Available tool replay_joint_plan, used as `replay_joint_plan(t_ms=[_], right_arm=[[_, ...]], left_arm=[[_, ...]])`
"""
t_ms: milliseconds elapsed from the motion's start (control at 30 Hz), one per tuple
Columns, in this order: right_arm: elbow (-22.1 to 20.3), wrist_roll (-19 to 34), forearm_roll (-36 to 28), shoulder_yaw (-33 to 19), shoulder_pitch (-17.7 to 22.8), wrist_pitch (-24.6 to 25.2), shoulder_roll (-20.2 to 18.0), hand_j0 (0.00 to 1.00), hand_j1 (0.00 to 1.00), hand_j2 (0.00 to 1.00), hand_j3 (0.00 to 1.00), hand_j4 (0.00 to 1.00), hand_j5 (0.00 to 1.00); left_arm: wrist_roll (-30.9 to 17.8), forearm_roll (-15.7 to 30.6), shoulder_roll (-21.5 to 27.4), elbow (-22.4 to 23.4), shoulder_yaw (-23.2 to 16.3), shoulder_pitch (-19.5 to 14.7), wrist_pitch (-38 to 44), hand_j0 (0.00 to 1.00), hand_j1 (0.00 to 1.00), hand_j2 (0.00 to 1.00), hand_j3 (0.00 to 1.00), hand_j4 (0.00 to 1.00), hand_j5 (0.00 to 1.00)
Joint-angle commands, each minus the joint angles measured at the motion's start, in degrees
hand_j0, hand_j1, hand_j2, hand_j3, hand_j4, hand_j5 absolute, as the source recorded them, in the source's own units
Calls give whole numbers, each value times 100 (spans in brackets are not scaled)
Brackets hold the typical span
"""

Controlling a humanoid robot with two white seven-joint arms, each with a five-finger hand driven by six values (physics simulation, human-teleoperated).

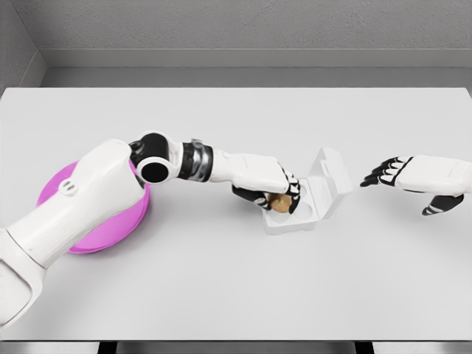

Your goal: Pack egg into the box and close the box lid

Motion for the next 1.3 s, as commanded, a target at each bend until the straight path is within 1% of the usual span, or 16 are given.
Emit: replay_joint_plan(t_ms=[0, 200, 467, 700, 767, 933, 1033, 1133, 1267], right_arm=[[1, -2, -28, -7, 0, 14, -9, 100, 100, 100, 100, 100, 100], [-25, -2, -28, -16, -35, 14, -9, 100, 100, 100, 100, 100, 100], [-51, -2, -37, -7, -35, 14, 0, 100, 100, 100, 100, 100, 100], [-51, -2, -37, 2, -35, 14, 0, 100, 100, 100, 100, 100, 100], [-51, -2, -37, 2, -35, 14, 9, 100, 100, 100, 100, 100, 100], [-69, -2, -37, 2, -35, 14, 0, 100, 100, 100, 100, 100, 100], [-69, -2, -37, 2, -35, 14, 9, 100, 100, 100, 100, 100, 100], [-69, -2, -37, 2, -35, 14, 0, 100, 100, 100, 100, 100, 100], [-78, -2, -37, 2, -35, 14, 9, 100, 100, 100, 100, 100, 100]], left_arm=[[9, 9, -36, 31, -35, 0, 13, 40, 40, 40, 40, 40, 40], [9, 9, -36, 49, -70, 9, 13, 44, 44, 44, 44, 44, 44], [9, 1, -36, 58, -70, 26, 13, 46, 46, 46, 46, 46, 46], [9, 9, -27, 49, -70, 35, 13, 54, 54, 54, 54, 54, 54], [9, 9, -27, 58, -70, 35, 13, 60, 60, 60, 60, 60, 60], [18, 62, 8, 40, -70, 26, 13, 84, 84, 84, 84, 84, 84], [35, 185, 43, 40, -61, 9, 13, 96, 96, 96, 96, 96, 96], [35, 229, 52, 40, -61, 0, 13, 100, 100, 100, 100, 100, 100], [35, 238, 52, 23, -61, 0, 13, 100, 100, 100, 100, 100, 100]])
